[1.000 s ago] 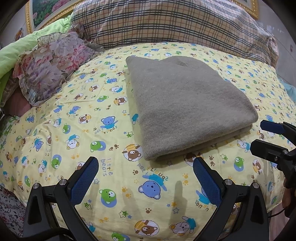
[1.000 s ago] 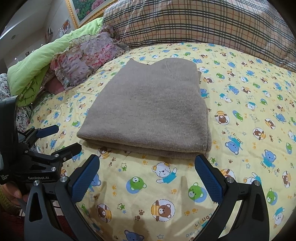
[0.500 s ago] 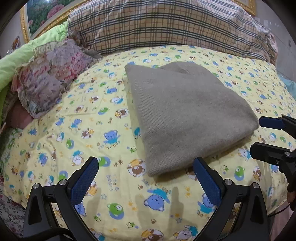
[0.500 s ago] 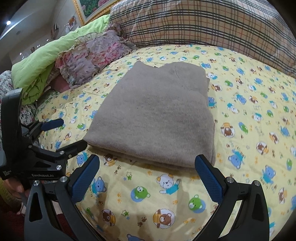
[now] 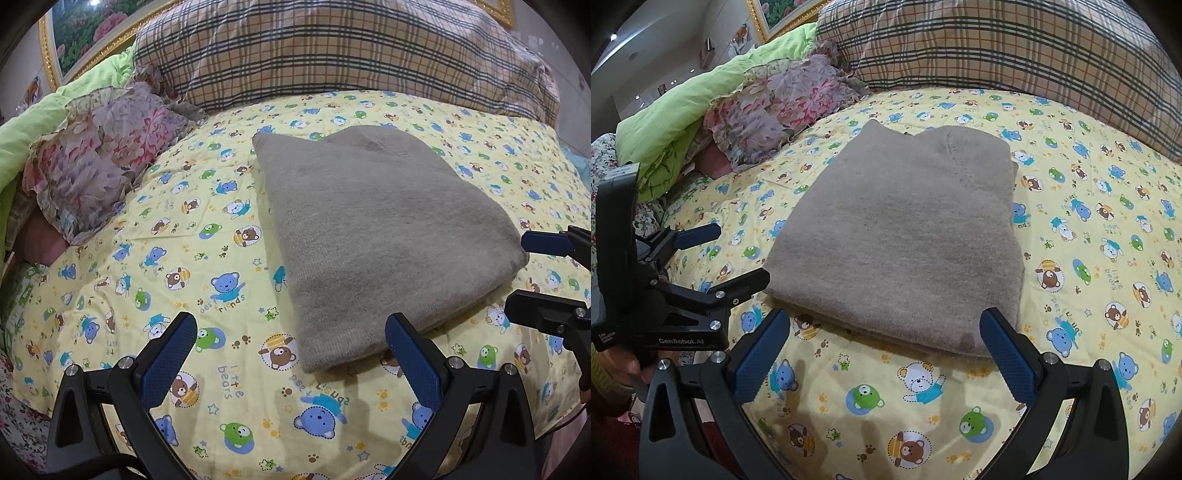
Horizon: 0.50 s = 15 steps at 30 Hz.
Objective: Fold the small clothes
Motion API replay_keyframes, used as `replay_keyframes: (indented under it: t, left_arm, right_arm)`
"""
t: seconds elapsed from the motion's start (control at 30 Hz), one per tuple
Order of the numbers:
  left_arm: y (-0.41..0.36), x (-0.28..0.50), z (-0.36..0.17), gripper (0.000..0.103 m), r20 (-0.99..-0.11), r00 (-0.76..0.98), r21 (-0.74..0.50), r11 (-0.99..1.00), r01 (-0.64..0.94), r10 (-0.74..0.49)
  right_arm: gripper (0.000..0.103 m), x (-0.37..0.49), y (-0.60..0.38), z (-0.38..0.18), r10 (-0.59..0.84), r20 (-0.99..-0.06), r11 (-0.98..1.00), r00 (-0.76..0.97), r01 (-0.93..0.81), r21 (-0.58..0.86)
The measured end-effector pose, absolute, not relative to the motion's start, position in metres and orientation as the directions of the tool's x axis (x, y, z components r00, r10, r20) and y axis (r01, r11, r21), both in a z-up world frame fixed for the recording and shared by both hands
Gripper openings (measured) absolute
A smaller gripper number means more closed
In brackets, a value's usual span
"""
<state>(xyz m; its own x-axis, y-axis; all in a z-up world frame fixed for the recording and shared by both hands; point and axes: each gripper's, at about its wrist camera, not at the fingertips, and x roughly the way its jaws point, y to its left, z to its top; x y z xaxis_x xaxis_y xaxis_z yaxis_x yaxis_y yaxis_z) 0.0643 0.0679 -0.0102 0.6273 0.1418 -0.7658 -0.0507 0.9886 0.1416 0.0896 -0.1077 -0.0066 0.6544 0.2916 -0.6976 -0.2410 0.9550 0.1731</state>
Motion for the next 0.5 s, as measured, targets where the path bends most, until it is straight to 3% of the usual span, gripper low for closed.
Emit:
replay_keyframes:
  t: [0.5]
  left_arm:
    - [0.0694, 0.0689, -0.0033, 0.102, -0.763, 0.632, 0.125, 0.990, -0.060, 0.135]
  right_arm:
    - [0.102, 0.0896, -0.1179, -0.0024, 0.304, -0.671, 0.953, 0.676, -0.224, 0.206]
